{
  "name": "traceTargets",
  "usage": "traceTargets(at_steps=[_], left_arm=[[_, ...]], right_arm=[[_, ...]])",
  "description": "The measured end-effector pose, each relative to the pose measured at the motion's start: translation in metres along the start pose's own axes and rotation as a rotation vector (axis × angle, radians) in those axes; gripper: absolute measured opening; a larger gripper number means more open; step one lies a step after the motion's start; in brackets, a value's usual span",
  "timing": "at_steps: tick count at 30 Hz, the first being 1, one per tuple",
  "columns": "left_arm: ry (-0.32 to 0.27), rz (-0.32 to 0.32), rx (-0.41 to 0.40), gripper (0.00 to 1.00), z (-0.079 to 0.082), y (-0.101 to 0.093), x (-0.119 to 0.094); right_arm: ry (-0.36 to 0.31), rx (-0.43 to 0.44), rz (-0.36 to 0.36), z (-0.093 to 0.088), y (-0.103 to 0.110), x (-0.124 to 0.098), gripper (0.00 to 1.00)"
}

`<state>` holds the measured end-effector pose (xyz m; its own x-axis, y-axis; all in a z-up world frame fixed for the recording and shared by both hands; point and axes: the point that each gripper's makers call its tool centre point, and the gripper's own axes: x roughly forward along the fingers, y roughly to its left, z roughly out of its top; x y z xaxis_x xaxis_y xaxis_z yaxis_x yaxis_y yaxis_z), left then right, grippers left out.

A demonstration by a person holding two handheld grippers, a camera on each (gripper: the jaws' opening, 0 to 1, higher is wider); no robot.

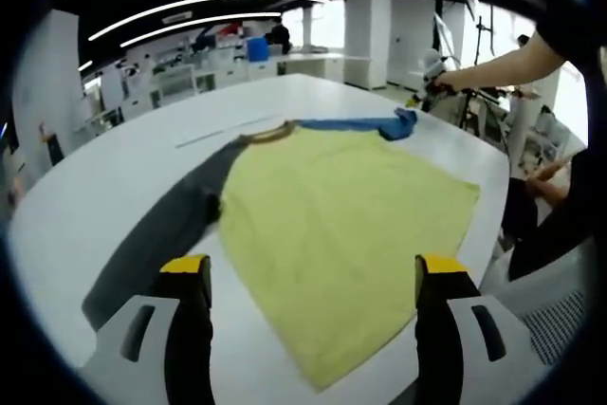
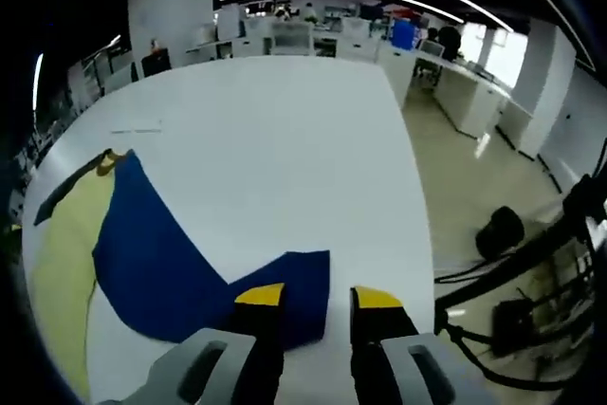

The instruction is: Fold the garment on the visible template until the final outline fits inside the template.

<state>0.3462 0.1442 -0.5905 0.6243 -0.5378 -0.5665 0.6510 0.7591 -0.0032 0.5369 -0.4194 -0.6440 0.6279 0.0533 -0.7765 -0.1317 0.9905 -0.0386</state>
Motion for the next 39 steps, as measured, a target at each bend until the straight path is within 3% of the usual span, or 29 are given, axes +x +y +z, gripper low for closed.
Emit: traceTargets(at_steps=[6, 10, 14, 17, 22, 27, 31, 34, 39], left_arm=[[0.004, 0.003, 0.006, 0.85, 0.0, 0.001, 0.0], [0.001, 0.0, 0.014, 0.85, 0.002, 0.0, 0.0], [0.01, 0.007, 0.016, 0.85, -0.001, 0.003, -0.001], [0.013, 0.012, 0.012, 0.84, -0.003, 0.004, -0.003], [0.019, 0.017, 0.01, 0.84, -0.005, 0.005, -0.004], [0.021, 0.026, 0.018, 0.85, -0.005, 0.007, -0.005], [0.021, 0.029, 0.021, 0.86, -0.004, 0.008, -0.006], [0.021, 0.03, 0.024, 0.86, -0.004, 0.009, -0.006], [0.01, 0.028, 0.026, 0.86, -0.001, 0.009, -0.005]], right_arm=[[0.042, -0.047, 0.047, -0.012, 0.011, 0.006, 0.25], [0.088, -0.085, 0.047, -0.021, 0.008, 0.009, 0.19], [0.081, -0.003, 0.049, -0.023, 0.006, 0.007, 0.16], [0.071, 0.03, 0.052, -0.024, -0.008, 0.009, 0.15], [0.064, 0.039, 0.042, -0.024, -0.003, 0.006, 0.13], [0.071, 0.071, 0.043, -0.027, -0.002, 0.005, 0.0], [0.088, 0.11, 0.033, -0.03, -0.003, 0.002, 0.0], [0.107, 0.075, 0.029, -0.034, -0.003, -0.003, 0.0], [0.118, 0.095, 0.022, -0.039, -0.01, -0.014, 0.0]])
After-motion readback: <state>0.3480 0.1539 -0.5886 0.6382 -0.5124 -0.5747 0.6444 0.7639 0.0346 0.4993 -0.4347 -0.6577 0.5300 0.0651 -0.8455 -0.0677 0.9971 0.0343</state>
